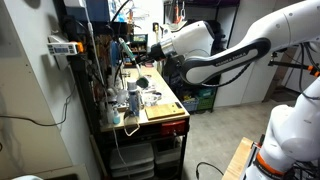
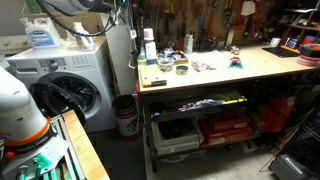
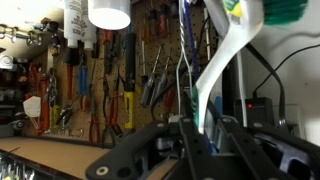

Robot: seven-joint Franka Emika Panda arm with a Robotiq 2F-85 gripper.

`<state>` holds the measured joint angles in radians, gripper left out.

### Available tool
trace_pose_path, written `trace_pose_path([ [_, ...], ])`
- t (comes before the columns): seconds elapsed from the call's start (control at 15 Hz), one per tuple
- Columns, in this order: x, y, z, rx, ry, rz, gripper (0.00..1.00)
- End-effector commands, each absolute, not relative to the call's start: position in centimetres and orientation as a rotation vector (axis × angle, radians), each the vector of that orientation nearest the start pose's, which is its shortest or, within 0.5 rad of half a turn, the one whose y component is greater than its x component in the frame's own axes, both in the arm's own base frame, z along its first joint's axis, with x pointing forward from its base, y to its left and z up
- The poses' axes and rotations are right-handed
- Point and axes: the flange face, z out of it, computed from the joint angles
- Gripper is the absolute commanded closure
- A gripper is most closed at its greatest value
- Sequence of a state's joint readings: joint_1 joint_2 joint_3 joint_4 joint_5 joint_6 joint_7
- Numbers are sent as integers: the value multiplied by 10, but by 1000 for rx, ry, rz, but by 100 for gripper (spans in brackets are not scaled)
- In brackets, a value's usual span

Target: Hang the cleaning brush on the wire

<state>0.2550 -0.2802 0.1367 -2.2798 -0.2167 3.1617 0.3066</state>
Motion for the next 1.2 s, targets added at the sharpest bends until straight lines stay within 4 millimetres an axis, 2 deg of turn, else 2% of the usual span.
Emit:
trace_pose_path([
  [0.0,453,221,612,-2426,-398,-1531,96],
  [0.73,441,209,624,-2463,-350,-1517,96],
  [1.13,432,210,625,-2483,-360,-1481,96],
])
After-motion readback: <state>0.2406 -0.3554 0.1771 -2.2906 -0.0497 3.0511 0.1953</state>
